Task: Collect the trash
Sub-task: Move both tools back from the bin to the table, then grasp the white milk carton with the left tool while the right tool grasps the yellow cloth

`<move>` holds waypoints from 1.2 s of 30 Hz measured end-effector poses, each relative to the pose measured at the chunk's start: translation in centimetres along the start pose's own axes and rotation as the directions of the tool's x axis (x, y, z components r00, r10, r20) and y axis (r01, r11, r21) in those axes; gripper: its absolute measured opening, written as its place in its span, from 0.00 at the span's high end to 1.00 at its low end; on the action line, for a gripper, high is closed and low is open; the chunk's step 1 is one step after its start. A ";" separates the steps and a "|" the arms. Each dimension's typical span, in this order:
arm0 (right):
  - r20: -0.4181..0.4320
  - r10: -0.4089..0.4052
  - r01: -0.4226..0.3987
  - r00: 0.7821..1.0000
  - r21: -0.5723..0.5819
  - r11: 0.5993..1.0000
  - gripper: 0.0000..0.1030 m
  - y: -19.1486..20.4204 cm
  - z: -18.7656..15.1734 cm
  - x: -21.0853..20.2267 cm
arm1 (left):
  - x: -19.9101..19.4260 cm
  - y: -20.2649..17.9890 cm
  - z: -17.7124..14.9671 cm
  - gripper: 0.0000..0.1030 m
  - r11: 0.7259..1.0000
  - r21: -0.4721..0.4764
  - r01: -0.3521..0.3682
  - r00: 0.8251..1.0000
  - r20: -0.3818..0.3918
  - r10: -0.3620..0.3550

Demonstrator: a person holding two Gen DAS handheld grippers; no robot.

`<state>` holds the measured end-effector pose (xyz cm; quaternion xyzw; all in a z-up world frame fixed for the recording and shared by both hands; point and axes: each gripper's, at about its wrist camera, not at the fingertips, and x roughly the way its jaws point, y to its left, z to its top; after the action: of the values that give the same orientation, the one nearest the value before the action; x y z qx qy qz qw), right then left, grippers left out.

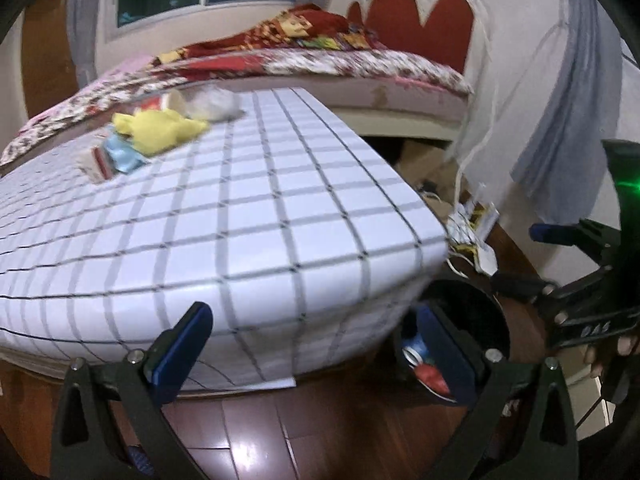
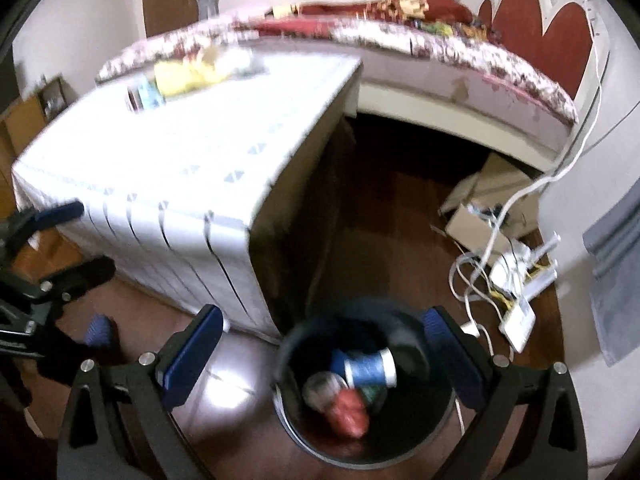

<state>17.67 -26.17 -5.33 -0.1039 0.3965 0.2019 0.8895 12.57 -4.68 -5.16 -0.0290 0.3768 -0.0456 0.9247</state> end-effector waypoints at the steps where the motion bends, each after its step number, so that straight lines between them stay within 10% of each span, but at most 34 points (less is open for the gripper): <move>1: 0.020 0.002 -0.002 1.000 0.010 1.000 0.01 0.1 0.5 -0.1 | -0.2 0.6 0.3 0.01 1.000 -0.009 -0.011 1.000 0.008 0.011; 11: 0.215 0.055 -0.078 0.975 0.097 0.992 0.01 3.6 5.7 0.2 | -1.0 7.8 1.9 0.01 0.993 -0.098 -0.068 0.997 0.034 0.072; 25: 0.240 0.104 -0.098 0.965 -0.035 0.995 0.02 12.0 11.4 3.3 | 1.2 17.7 5.8 0.09 0.969 -0.163 -0.185 0.978 0.066 0.198; 36: 0.162 0.198 -0.183 0.967 -0.103 0.978 0.25 17.0 20.4 11.1 | 5.6 23.4 10.0 0.29 0.959 -0.187 -0.213 0.974 0.034 0.223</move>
<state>30.37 -0.78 -0.56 -0.0861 0.3176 0.3119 0.8913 24.99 18.15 -3.97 -0.0728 0.3550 0.0922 0.9275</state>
